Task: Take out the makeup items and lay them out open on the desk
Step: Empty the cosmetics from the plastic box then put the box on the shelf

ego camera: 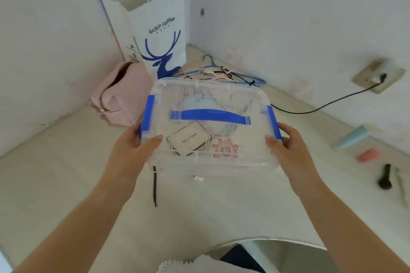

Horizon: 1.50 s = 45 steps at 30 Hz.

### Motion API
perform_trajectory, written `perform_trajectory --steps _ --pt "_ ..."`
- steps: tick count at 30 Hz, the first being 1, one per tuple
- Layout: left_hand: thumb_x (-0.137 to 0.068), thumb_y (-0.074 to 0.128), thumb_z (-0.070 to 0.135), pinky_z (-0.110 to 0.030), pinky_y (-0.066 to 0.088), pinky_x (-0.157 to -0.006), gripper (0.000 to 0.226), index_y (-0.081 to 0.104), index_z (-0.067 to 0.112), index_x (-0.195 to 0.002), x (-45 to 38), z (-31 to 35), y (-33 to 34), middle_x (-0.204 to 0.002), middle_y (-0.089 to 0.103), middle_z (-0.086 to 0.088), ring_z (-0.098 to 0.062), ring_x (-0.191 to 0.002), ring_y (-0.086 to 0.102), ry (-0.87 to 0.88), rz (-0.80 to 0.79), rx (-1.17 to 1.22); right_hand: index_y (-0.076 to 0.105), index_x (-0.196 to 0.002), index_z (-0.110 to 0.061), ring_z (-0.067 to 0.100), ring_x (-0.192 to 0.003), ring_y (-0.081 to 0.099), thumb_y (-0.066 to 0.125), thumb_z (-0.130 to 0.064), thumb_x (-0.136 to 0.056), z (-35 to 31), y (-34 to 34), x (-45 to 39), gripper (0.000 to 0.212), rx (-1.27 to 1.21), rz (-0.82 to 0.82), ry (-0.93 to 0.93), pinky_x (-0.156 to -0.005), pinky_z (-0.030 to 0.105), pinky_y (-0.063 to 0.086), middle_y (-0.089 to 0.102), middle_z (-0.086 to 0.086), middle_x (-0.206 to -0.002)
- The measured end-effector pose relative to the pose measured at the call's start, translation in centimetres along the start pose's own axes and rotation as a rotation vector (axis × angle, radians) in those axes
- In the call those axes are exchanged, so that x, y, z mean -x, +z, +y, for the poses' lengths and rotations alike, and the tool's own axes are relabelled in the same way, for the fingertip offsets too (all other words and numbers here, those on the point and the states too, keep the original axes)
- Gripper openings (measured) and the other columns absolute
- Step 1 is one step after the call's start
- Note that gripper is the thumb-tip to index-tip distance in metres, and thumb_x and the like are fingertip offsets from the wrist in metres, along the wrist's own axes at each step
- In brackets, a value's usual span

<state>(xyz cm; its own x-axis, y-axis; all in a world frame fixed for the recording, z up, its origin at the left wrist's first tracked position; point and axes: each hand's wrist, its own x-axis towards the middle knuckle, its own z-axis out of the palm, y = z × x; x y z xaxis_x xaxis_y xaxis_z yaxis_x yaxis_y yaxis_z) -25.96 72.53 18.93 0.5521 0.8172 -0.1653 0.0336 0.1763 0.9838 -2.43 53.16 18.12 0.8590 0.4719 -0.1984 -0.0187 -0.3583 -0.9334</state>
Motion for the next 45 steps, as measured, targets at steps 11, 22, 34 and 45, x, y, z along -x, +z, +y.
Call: perform_trajectory --steps 11,22,34,45 --pt "-0.085 0.064 0.017 -0.023 0.049 -0.069 0.036 0.059 0.025 -0.120 2.1 -4.3 21.7 -0.103 0.073 0.005 -0.006 -0.081 0.069 -0.060 -0.346 -0.112 0.049 -0.118 -0.032 0.006 -0.071 0.065 0.060 -0.034 -0.087 8.6 -22.3 2.4 0.033 -0.010 0.334 0.092 -0.060 0.023 0.044 0.064 -0.005 -0.083" --pt "-0.073 0.072 0.022 -0.026 0.048 -0.079 0.045 0.061 0.033 -0.115 7.0 -8.1 34.2 -0.107 0.071 0.014 -0.002 -0.095 0.067 -0.163 -0.565 -0.183 0.050 -0.124 -0.028 0.005 -0.070 0.064 0.061 -0.025 -0.088 16.1 -34.7 7.8 0.038 -0.034 0.493 0.231 -0.054 0.015 0.045 0.068 -0.004 -0.084" --pt "-0.077 0.075 0.018 -0.019 0.049 -0.075 0.043 0.056 0.034 -0.112 8.5 -10.4 39.4 -0.108 0.069 0.019 0.001 -0.099 0.065 -0.190 -0.702 -0.197 0.054 -0.126 -0.025 0.018 -0.077 0.060 0.058 -0.021 -0.089 18.7 -38.0 10.3 0.038 -0.007 0.672 0.271 -0.061 0.024 0.042 0.065 -0.003 -0.084" --pt "-0.077 0.074 0.020 -0.018 0.048 -0.065 0.032 0.059 0.022 -0.104 9.2 -10.4 42.6 -0.099 0.070 0.005 0.003 -0.077 0.067 -0.222 -0.724 -0.261 0.057 -0.124 -0.026 0.018 -0.069 0.057 0.058 -0.019 -0.089 19.3 -41.0 11.6 0.035 0.039 0.734 0.300 -0.049 0.013 0.038 0.066 -0.004 -0.081"
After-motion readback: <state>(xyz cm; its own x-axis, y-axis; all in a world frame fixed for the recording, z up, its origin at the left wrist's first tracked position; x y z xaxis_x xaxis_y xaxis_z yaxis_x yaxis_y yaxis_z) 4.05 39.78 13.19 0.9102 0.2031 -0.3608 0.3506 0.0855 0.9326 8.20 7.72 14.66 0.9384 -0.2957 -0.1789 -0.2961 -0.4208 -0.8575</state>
